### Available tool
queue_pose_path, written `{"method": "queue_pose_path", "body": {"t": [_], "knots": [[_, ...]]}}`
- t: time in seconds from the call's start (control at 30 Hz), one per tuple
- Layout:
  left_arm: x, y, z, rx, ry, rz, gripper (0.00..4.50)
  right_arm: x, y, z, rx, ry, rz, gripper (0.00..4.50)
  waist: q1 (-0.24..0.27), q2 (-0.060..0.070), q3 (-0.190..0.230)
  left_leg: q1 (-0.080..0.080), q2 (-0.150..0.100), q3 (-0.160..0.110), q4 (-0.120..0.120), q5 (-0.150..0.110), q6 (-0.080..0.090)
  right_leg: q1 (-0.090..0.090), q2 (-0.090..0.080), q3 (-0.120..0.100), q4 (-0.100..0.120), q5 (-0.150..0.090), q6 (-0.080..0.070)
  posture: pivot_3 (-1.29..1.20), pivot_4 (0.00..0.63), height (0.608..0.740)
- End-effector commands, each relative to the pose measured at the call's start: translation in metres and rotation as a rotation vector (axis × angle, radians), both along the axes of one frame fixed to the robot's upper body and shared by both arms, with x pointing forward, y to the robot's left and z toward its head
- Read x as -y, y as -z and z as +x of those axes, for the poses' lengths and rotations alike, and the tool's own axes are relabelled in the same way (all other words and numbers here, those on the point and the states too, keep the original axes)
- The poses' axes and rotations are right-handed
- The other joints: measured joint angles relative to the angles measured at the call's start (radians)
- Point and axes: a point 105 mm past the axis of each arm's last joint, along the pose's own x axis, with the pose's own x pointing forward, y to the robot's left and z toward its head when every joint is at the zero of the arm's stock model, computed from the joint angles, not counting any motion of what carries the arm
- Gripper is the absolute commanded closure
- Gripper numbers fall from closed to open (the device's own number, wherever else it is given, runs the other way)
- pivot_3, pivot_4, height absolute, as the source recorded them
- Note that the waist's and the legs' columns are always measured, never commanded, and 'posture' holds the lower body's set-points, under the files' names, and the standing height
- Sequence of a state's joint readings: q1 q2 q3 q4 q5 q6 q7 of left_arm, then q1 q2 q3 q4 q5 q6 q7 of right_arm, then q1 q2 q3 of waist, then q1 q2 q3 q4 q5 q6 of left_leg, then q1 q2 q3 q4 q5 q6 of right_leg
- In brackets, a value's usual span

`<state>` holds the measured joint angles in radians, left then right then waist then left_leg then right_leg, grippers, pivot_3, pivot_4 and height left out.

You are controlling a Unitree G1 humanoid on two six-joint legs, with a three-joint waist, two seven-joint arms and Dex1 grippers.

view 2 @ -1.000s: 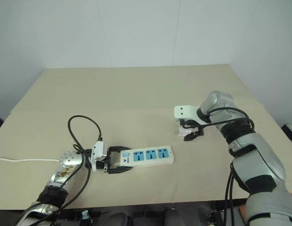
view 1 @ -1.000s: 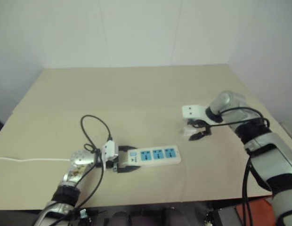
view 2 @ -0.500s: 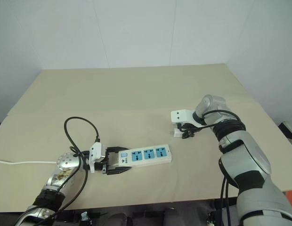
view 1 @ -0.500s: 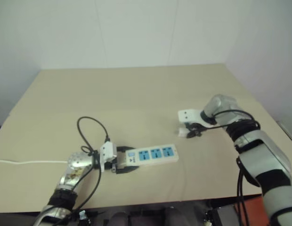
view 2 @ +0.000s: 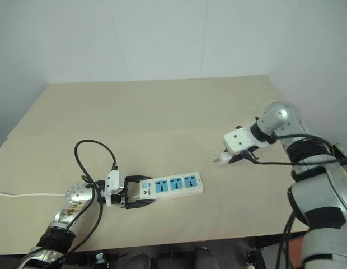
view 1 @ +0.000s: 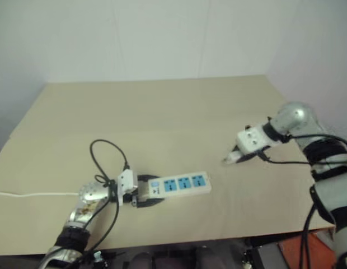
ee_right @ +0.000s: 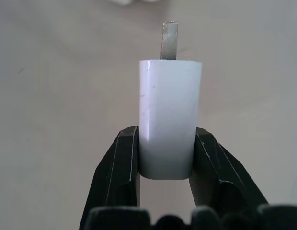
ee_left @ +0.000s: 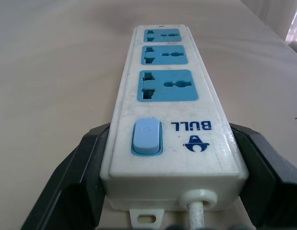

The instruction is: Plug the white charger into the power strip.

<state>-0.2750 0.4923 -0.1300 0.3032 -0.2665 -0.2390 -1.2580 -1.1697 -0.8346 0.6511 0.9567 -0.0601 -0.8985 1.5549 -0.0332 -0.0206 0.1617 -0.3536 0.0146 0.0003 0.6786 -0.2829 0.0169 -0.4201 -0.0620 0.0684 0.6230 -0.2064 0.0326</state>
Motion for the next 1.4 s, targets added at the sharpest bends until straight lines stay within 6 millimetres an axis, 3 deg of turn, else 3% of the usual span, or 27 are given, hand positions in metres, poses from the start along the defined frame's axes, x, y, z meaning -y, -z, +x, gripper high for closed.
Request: {"method": "queue_pose_path", "body": {"t": [0.03, 0.23, 0.37, 0.67, 1.0, 1.23, 1.4], "knots": [[0.0, 0.018, -0.007, -0.064, 0.003, 0.054, 1.22, -0.004, 0.004, -0.018, 0.079, -0.356, -0.136, 3.33, -0.006, 0.0, 0.0, 0.0, 0.0, 0.0, 0.0, 0.0, 0.0, 0.001, 0.0, 0.0, 0.0, 0.0, 0.0, 0.0, 0.15, 0.74], [-0.001, 0.019, -0.008, -0.066, 0.0, 0.054, 1.22, 0.002, 0.024, -0.031, 0.102, -0.626, -0.278, 3.33, -0.005, 0.0, 0.0, 0.0, 0.0, 0.0, 0.0, 0.0, 0.0, 0.0, -0.001, 0.001, 0.001, 0.0, 0.0, 0.0, 0.15, 0.74], [0.0, 0.02, -0.009, -0.071, 0.001, 0.056, 1.22, 0.008, 0.03, -0.031, 0.08, -0.643, -0.344, 3.33, -0.005, 0.0, 0.0, 0.0, 0.0, 0.0, 0.0, 0.0, 0.0, -0.001, -0.001, 0.001, 0.001, 0.0, 0.0, 0.0, 0.15, 0.74], [0.003, 0.02, -0.008, -0.071, 0.012, 0.056, 1.22, -0.001, 0.044, -0.032, 0.077, -0.7, -0.336, 3.33, -0.005, 0.0, 0.0, 0.0, 0.0, 0.0, 0.0, 0.0, 0.0, -0.001, -0.001, 0.001, 0.002, 0.0, -0.001, 0.0, 0.15, 0.74], [0.001, 0.022, -0.011, -0.078, 0.002, 0.056, 1.22, -0.003, 0.051, -0.032, 0.074, -0.71, -0.328, 0.1, -0.005, 0.0, 0.0, 0.001, -0.001, 0.0, 0.0, 0.0, 0.0, 0.0, -0.001, 0.0, 0.001, -0.001, -0.001, 0.0, 0.15, 0.74], [0.0, 0.022, -0.011, -0.08, 0.0, 0.06, 1.22, 0.001, 0.043, -0.027, 0.095, -0.7, -0.349, 0.04, -0.006, 0.0, 0.0, 0.001, -0.001, 0.0, 0.0, 0.0, 0.0, 0.0, -0.001, 0.001, 0.002, -0.001, -0.001, 0.0, 0.15, 0.74], [-0.002, 0.021, -0.009, -0.083, 0.006, 0.067, 1.22, -0.002, 0.017, -0.019, 0.163, -0.683, -0.343, 0.04, -0.008, 0.001, 0.0, 0.001, -0.001, 0.0, 0.0, 0.0, 0.0, -0.001, -0.001, 0.001, 0.002, -0.001, -0.001, 0.0, 0.15, 0.74]]}}
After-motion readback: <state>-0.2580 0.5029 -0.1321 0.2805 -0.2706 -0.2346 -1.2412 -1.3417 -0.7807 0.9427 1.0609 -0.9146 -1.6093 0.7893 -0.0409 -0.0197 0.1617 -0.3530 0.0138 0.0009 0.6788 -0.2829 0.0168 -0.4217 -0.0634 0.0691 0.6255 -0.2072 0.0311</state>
